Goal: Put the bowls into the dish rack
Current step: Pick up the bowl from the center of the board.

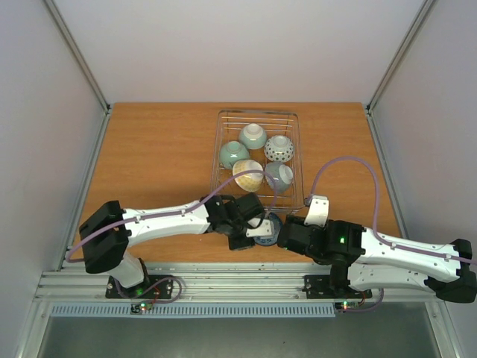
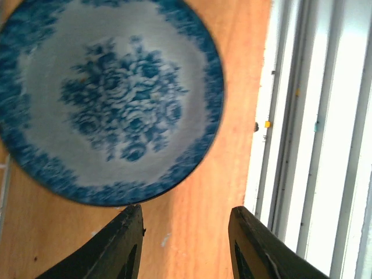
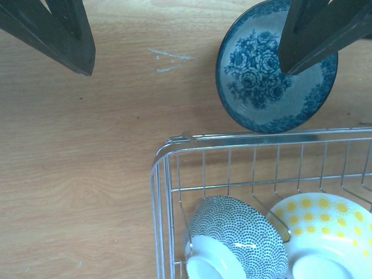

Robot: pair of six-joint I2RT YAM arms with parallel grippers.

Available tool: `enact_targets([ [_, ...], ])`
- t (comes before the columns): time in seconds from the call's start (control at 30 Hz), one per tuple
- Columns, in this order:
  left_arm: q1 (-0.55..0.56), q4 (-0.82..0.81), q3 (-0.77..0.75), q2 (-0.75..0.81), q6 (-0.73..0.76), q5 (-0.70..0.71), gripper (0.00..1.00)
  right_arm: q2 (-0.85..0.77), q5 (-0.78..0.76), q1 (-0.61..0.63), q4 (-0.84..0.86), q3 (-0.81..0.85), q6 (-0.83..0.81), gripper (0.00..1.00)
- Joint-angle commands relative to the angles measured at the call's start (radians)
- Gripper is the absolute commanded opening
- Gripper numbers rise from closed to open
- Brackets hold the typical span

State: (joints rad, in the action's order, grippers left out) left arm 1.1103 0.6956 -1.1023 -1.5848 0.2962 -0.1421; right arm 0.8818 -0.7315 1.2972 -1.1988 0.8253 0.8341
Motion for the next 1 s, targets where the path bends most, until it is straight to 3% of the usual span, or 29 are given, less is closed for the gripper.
enact_targets([
  [0.0, 0.046, -0.052, 0.020, 0.001, 0.064, 0.032, 0.41, -0.010, -0.049, 0.008, -0.045, -0.005, 0.066, 0.88],
  [0.6, 0.095, -0.172, 0.091, -0.025, 0.139, 0.193, 0.42, -0.052, -0.004, 0.006, -0.009, -0.050, 0.079, 0.84],
  [0.97, 0.095, -0.192, 0.112, 0.047, 0.136, 0.183, 0.43, 0.044, 0.284, -0.114, 0.238, -0.120, -0.062, 0.76],
])
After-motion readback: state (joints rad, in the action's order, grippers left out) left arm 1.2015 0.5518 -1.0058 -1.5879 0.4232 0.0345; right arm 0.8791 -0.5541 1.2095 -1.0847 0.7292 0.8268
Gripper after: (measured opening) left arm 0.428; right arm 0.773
